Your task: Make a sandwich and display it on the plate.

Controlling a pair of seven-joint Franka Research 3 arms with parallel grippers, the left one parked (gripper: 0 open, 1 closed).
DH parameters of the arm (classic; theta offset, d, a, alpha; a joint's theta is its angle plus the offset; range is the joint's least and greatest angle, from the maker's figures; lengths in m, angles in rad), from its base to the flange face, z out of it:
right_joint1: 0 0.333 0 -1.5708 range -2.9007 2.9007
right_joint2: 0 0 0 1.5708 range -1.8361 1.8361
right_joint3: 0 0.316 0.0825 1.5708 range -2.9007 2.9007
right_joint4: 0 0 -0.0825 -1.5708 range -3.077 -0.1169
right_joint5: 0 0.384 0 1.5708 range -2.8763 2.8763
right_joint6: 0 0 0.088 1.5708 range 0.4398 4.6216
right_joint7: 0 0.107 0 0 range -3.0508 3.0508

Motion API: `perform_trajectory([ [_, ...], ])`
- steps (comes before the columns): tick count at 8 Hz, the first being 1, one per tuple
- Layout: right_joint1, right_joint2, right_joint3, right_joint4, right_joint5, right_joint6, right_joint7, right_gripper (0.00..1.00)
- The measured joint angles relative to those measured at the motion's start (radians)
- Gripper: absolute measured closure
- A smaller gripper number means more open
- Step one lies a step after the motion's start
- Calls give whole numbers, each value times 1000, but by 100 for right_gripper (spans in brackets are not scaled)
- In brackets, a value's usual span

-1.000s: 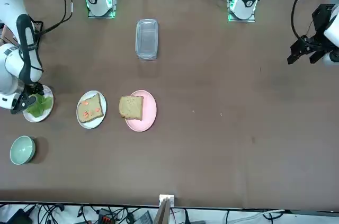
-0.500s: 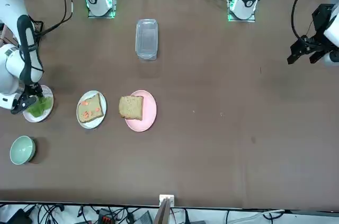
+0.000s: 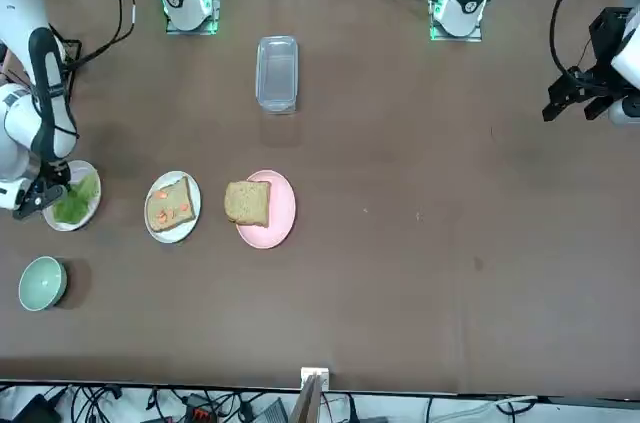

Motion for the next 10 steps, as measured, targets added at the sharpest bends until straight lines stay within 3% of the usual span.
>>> perform_trajectory([
  [2, 0, -23, 0, 54, 0, -72, 0, 95],
  [6, 15, -80, 11, 265, 23, -347, 33, 96],
  [10, 169, -120, 20, 362, 32, -558, 387, 96],
])
